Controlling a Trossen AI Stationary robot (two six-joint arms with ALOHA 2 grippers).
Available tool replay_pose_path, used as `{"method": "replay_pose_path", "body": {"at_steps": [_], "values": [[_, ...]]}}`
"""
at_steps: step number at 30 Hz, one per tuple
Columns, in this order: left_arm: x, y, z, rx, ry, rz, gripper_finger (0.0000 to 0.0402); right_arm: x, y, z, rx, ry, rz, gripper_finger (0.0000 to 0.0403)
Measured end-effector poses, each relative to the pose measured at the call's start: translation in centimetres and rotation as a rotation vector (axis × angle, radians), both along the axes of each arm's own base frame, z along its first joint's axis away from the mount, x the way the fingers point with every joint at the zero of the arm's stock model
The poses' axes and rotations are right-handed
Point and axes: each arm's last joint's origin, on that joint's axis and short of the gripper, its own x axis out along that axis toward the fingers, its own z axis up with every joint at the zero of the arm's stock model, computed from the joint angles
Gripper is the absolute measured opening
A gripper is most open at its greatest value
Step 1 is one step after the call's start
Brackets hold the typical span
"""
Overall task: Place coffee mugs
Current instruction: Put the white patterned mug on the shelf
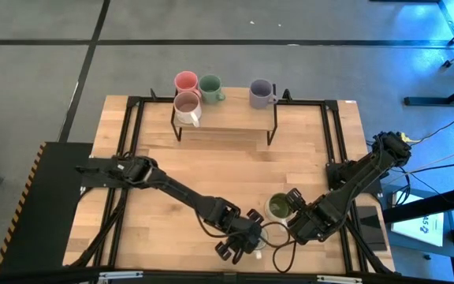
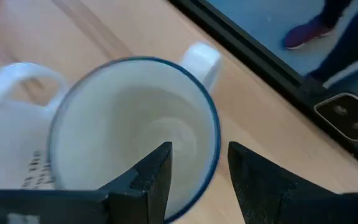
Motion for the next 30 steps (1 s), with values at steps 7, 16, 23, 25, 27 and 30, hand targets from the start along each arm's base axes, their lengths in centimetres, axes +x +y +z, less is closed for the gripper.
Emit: {"method": "replay_pose_path", "body": {"at_steps": [7, 16, 23, 25, 27, 30], "values": [[0.2, 0.0, -1.0, 0.037, 0.009, 0.012, 0.0113, 0.0, 0.0, 0.0, 0.001, -0.003, -0.004, 0.0218], [0.3, 0.3, -0.9, 0.059, -0.001, 0.066, 0.0023, 0.0, 0.0, 0.0, -0.004, -0.01, -0.024, 0.0218], [-1.4, 2.0, 2.8, 0.025, 0.096, 0.243, 0.0022, 0.1, 0.0, 0.0, -0.005, -0.01, -0.027, 0.0218], [-2.0, 2.9, 4.5, 0.023, 0.123, 0.291, 0.0022, 0.1, 0.0, 0.0, -0.005, -0.01, -0.027, 0.0218], [-2.5, 4.1, 6.1, 0.059, 0.137, 0.332, 0.0022, 0.0, 0.0, 0.0, -0.005, -0.01, -0.031, 0.0218], [-3.2, 6.8, 8.8, 0.108, 0.15, 0.42, 0.0022, 0.0, -0.1, 0.0, -0.006, -0.008, -0.049, 0.0218]]}}
